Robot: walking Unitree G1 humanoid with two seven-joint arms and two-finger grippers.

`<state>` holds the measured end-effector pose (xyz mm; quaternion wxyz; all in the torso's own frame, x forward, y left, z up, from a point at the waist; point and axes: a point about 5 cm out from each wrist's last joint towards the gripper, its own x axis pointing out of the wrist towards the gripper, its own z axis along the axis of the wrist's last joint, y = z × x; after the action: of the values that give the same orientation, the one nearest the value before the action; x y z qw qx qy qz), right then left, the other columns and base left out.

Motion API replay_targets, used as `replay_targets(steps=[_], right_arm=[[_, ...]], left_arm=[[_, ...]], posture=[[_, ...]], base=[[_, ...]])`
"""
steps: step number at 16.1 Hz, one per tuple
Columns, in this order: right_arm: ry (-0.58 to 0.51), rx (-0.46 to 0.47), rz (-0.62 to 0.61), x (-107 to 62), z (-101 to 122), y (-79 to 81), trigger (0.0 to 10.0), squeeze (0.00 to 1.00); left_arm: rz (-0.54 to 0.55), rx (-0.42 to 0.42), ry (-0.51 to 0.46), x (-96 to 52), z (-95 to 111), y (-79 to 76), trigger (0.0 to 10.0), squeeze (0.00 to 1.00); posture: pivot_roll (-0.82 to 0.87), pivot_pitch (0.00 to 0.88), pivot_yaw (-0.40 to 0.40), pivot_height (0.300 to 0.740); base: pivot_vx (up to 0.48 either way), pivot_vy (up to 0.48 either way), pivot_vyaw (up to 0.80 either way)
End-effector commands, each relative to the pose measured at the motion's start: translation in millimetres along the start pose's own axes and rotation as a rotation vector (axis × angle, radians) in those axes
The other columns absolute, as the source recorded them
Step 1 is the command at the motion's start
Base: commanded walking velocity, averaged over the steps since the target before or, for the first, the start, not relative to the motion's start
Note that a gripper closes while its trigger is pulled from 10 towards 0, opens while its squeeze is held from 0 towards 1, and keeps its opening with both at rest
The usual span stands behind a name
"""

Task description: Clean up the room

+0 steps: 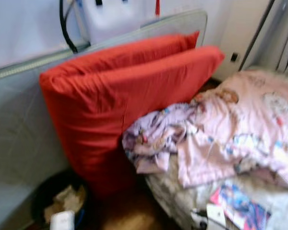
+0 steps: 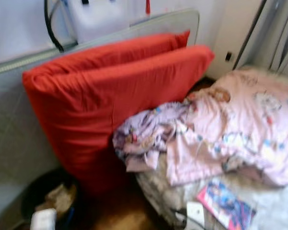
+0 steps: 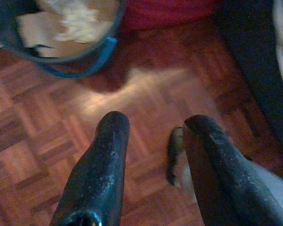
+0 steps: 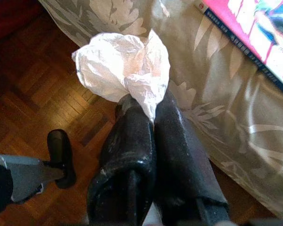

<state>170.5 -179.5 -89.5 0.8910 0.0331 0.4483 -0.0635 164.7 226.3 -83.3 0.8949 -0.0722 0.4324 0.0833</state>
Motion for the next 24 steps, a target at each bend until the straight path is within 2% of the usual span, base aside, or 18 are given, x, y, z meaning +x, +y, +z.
replay_targets(steps=[1, 4, 6, 7, 10, 11, 12, 13, 15, 16, 17, 20, 23, 24], right_arm=[[0.018, 0.003, -0.003, -1.1, -5.4, -0.2, 10.0, 0.00], [0.017, -0.024, 0.003, -1.2, -5.6, 1.0, 10.0, 0.00], [0.021, -0.038, 0.004, -1.2, -6.1, 1.7, 10.0, 0.00], [0.031, -0.016, 0.013, -1.3, -7.5, 2.5, 10.0, 0.00], [0.035, -0.011, 0.025, -1.4, -8.0, 3.6, 10.0, 0.00], [0.035, -0.018, 0.028, -1.3, -7.9, 4.1, 10.0, 0.00], [0.034, -0.018, 0.032, -1.3, -7.9, 4.8, 10.0, 0.00], [0.034, -0.018, 0.034, -1.3, -7.9, 5.2, 10.0, 0.00], [0.033, -0.028, 0.042, -1.2, -7.4, 7.4, 10.0, 0.00], [0.034, -0.036, 0.041, -1.1, -7.4, 7.4, 10.0, 0.00], [0.034, -0.046, 0.042, -1.1, -7.3, 7.5, 10.0, 0.00], [0.029, -0.061, 0.045, -0.6, -5.0, 6.6, 10.0, 0.00], [0.026, -0.070, 0.038, -0.3, -3.4, 3.5, 10.0, 0.00], [0.023, -0.079, 0.036, -0.2, -2.6, 2.5, 10.0, 0.00]], left_arm=[[-0.004, 0.023, 0.031, -0.5, -10.1, -9.2, 10.0, 0.00], [-0.016, 0.030, 0.035, 0.9, -12.0, -21.4, 10.0, 0.00], [0.008, 0.028, 0.034, -1.7, -9.5, -0.9, 10.0, 0.00], [0.024, 0.027, 0.029, -4.1, -6.1, 14.8, 10.0, 0.00], [0.032, 0.025, 0.026, -5.1, -4.5, 20.6, 10.0, 0.00], [0.031, 0.026, 0.026, -4.7, -4.4, 19.0, 10.0, 0.00], [0.018, 0.028, 0.029, -2.1, -6.8, 4.7, 10.0, 0.00], [0.012, 0.028, 0.030, -1.2, -7.7, -0.9, 10.0, 0.00], [-0.009, 0.030, 0.035, 1.5, -10.4, -21.8, 10.0, 0.00], [-0.012, 0.031, 0.035, 1.7, -10.7, -23.8, 10.0, 0.00], [-0.009, 0.030, 0.033, 1.8, -9.0, -21.1, 10.0, 0.00], [0.020, 0.023, 0.016, -0.5, 1.5, 7.5, 10.0, 0.00], [0.026, 0.021, 0.012, -1.1, 4.0, 13.0, 10.0, 0.00], [0.024, 0.016, 0.011, -0.3, 3.4, 8.8, 10.0, 0.00]], posture=[[0.04, 0.027, 0.025, 0.740], [0.04, 0.029, 0.027, 0.740], [0.04, 0.032, 0.028, 0.740], [0.04, 0.034, 0.028, 0.740], [0.04, 0.033, 0.026, 0.740], [0.04, 0.034, 0.026, 0.740], [0.04, 0.034, 0.025, 0.740], [0.04, 0.034, 0.025, 0.740], [0.04, 0.033, 0.025, 0.740], [0.04, 0.032, 0.025, 0.740], [0.04, 0.031, 0.024, 0.740], [0.04, 0.027, 0.015, 0.740], [0.04, 0.022, 0.005, 0.740], [0.05, 0.020, 0.002, 0.740]], base=[[0.000, 0.277, 0.00], [0.000, 0.282, 0.00], [0.000, 0.287, 0.80], [0.000, 0.281, 0.00], [0.000, 0.281, 0.00], [0.000, 0.281, 0.00], [0.000, 0.289, 0.00], [0.000, 0.285, 0.00], [0.000, 0.281, 0.00], [0.000, 0.285, 0.00], [0.000, 0.285, 0.00], [0.000, 0.282, 0.00], [0.000, 0.284, 0.00], [0.000, 0.281, -0.50]])
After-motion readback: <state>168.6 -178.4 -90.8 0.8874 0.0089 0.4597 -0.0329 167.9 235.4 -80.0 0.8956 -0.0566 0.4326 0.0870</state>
